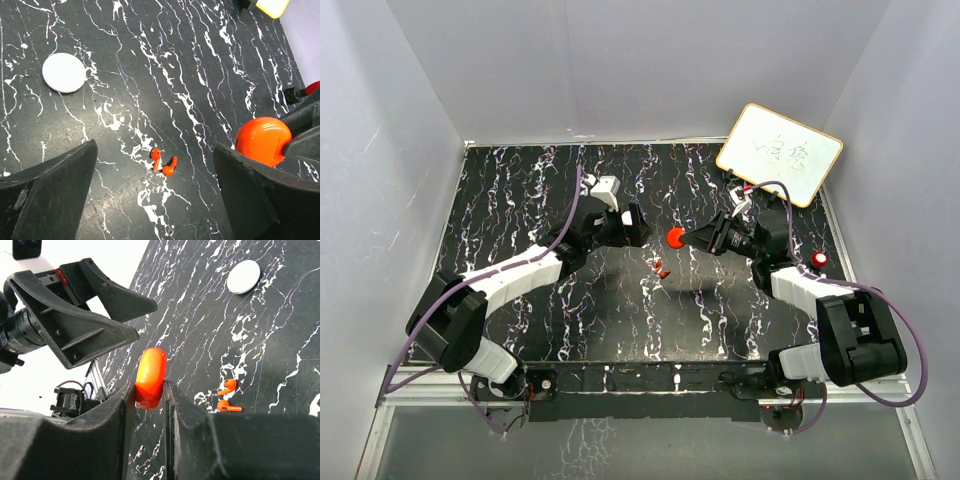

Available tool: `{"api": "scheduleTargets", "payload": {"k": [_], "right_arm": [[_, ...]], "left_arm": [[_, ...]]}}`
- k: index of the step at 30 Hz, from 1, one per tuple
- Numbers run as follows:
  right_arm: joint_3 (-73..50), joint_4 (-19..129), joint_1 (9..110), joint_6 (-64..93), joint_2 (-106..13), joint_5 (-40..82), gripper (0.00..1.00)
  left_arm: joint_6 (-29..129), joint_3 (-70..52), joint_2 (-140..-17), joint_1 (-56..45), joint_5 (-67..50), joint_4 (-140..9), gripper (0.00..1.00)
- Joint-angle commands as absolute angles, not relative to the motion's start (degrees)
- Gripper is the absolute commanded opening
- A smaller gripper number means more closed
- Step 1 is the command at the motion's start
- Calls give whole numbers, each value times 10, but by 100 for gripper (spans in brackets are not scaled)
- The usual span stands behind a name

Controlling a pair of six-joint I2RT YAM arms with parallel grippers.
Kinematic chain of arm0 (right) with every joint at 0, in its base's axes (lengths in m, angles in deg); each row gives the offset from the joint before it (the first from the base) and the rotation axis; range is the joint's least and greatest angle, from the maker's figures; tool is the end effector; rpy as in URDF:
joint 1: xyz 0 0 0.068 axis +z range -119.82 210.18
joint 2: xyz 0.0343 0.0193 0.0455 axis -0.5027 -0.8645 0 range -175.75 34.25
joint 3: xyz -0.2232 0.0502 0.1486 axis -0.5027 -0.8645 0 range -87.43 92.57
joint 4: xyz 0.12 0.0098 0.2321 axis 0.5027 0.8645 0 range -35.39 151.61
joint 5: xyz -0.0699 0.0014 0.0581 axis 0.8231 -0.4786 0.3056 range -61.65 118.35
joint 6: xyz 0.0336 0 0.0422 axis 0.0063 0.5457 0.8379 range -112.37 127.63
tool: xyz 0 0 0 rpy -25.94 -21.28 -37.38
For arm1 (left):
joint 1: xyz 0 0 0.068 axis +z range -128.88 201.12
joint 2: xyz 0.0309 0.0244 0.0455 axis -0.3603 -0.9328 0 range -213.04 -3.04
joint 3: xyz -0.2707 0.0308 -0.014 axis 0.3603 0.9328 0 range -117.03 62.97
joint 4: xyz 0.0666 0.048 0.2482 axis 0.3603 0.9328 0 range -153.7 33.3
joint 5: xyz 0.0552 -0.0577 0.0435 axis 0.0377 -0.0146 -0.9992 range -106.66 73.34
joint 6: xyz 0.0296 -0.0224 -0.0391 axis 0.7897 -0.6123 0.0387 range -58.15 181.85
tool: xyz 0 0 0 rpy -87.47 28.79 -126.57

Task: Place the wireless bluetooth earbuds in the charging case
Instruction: Pick up the charging case at the center of the board.

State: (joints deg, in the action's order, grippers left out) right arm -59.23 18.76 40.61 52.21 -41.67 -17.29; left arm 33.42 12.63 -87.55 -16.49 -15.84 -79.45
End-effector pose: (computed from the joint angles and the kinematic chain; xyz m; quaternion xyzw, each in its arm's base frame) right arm 0.2528 0.0724 0.2082 -0.0235 0.7559 0.5354 0.3761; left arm 0.2651 -0.2050 0.2537 0.0691 0.8082 -0.3235 0.4872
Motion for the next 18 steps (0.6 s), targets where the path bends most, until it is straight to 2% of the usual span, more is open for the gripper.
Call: {"api": "scheduleTargets", "payload": {"k": [1,8,18], "right_arm": [[-600,91,398,560,-434,-200,0],[-603,31,393,608,-467,-212,0],[-597,28,392,614,-479,-211,0]], "left_arm": [[312,115,-859,-166,-130,-812,99],[302,133,-843,-166,-100,-847,99],[293,137,-858,-172,-59,-873,99]]}}
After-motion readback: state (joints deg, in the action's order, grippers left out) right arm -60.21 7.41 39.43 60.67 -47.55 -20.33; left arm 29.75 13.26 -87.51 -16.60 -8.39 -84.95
